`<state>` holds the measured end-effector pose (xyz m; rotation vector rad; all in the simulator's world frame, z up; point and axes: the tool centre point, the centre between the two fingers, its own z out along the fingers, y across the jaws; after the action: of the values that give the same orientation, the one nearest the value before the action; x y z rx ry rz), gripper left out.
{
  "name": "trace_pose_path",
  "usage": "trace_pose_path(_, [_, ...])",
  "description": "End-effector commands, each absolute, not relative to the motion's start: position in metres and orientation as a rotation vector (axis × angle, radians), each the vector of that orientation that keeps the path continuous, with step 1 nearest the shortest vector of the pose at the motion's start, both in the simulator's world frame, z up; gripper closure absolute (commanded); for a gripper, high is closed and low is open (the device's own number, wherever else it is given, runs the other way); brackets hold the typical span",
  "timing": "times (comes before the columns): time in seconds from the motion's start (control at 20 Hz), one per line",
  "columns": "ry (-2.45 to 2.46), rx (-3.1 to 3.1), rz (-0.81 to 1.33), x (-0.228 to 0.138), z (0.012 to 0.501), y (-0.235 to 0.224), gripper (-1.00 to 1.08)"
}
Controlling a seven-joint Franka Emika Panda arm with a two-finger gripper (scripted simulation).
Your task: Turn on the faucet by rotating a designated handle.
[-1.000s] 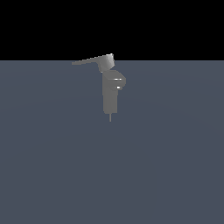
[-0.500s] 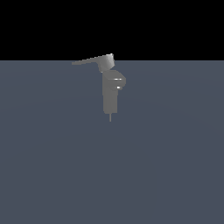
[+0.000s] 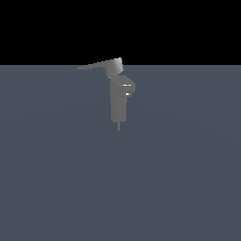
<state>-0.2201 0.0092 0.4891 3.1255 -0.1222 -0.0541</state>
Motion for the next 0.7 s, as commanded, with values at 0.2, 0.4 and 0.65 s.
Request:
trace_pose_path(0.2, [-0.338, 3.166, -0.107, -0.18, 0.49, 0.015, 1.08])
trace_pose_path(0.4, [-0.504, 3.172, -0.152, -0.15, 0.487, 0.019, 1.08])
trace_pose_path(0.65, [-0.717, 3.151, -0.211, -0.112, 0.478, 0.025, 1.08])
